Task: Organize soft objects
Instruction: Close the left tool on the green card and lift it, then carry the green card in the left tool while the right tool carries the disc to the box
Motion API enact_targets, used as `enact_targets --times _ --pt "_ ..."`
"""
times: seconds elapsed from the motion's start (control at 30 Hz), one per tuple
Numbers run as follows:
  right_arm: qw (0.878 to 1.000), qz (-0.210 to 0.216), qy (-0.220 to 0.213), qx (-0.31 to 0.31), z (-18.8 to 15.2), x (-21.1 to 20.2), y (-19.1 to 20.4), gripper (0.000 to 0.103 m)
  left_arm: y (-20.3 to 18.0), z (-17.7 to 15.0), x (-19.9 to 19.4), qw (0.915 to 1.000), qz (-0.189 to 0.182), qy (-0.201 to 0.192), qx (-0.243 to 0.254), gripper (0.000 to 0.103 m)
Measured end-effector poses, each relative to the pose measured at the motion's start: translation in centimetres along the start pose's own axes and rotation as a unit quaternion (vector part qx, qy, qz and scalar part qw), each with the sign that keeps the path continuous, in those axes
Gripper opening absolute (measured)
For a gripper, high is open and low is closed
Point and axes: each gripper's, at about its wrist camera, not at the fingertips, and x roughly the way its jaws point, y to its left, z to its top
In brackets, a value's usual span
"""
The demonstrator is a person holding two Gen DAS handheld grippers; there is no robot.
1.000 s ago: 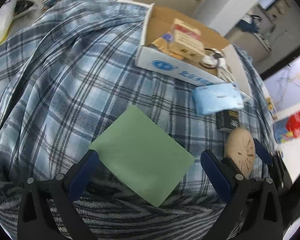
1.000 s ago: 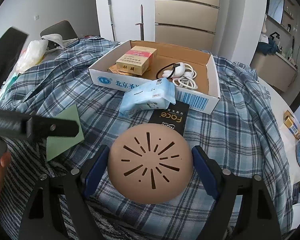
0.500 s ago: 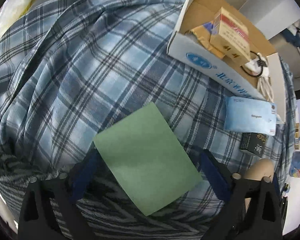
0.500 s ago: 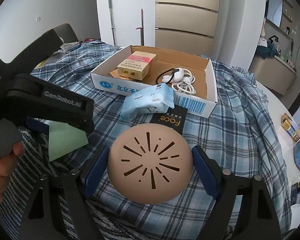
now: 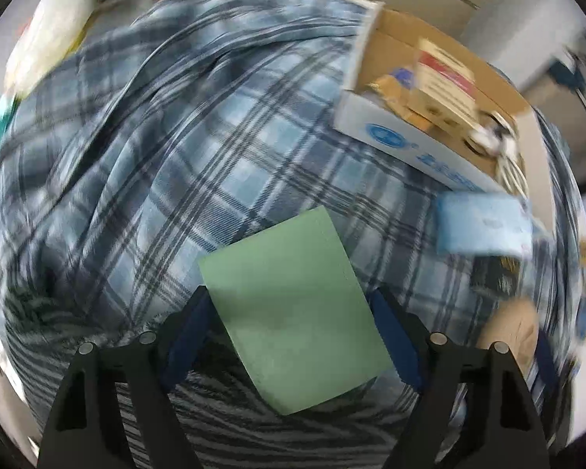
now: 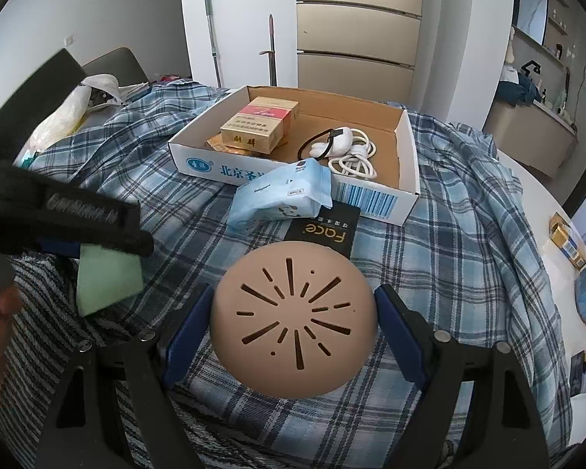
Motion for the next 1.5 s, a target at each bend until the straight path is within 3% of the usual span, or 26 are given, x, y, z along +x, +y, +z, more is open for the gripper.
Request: enact_targets --times 0.23,0.33,0.5,0.6,0.67,0.7,0.8,0.9,1.0,1.17,1.33,1.43,1.5 --pt "1.0 0.002 -0.003 0.012 0.1 -0.1 -0.4 0.082 -2.3 -3.1 -2.4 0.9915 -0.033 -0.059 0.112 0.082" --pt "1.0 0.004 -0.008 0.015 0.1 -0.4 -0.4 0.082 -2.8 -4.9 -4.5 0.9767 -0.047 -0.138 0.158 0.081" --pt "0.998 0.006 -0.049 0.031 0.3 -1.6 -1.2 0.082 -2.0 -6.0 -6.3 0.9379 -0.085 -0.265 0.207 0.081" --pt "0.996 0.006 -0.076 0.045 0.5 -2.5 -1.8 0.082 -1.4 -6.9 -7.2 0.9009 -0.082 -0.355 0.235 0.08" --pt "0.994 0.003 -0.1 0.048 0.7 -3.3 -2.2 0.082 -1.5 -7.8 -7.8 0.8713 -0.079 -0.416 0.248 0.081" --pt "0.992 -0.007 -0.12 0.046 0.8 -3.9 -2.4 0.082 -1.3 -8.1 -8.1 0.8618 -0.081 -0.435 0.248 0.081" --pt "0.982 -0.031 -0.182 0.041 0.8 -5.8 -2.6 0.082 -0.5 -8.5 -9.0 0.8434 -0.095 -0.473 0.236 0.081" --pt "0.971 -0.045 -0.232 0.026 0.6 -7.2 -2.2 0.082 0.0 -8.9 -9.2 0.8351 -0.098 -0.49 0.23 0.08" --pt "0.966 -0.037 -0.255 0.012 0.4 -7.9 -1.7 0.082 -0.1 -9.3 -9.4 0.8276 -0.097 -0.503 0.23 0.081" --pt "0.969 -0.038 -0.244 0.004 0.8 -7.3 -1.2 0.082 1.1 -10.0 -9.9 0.8229 -0.102 -0.511 0.227 0.081" --pt "0.971 -0.034 -0.238 0.011 0.5 -7.2 -1.9 0.082 1.0 -10.8 -10.0 0.8126 -0.097 -0.525 0.235 0.081" --pt "0.97 -0.032 -0.241 0.013 0.5 -7.4 -2.1 0.082 1.1 -11.5 -10.4 0.8036 -0.087 -0.541 0.232 0.081" --pt "0.969 -0.031 -0.245 0.015 0.4 -7.5 -2.2 0.082 1.4 -12.4 -11.1 0.7904 -0.083 -0.563 0.227 0.081"
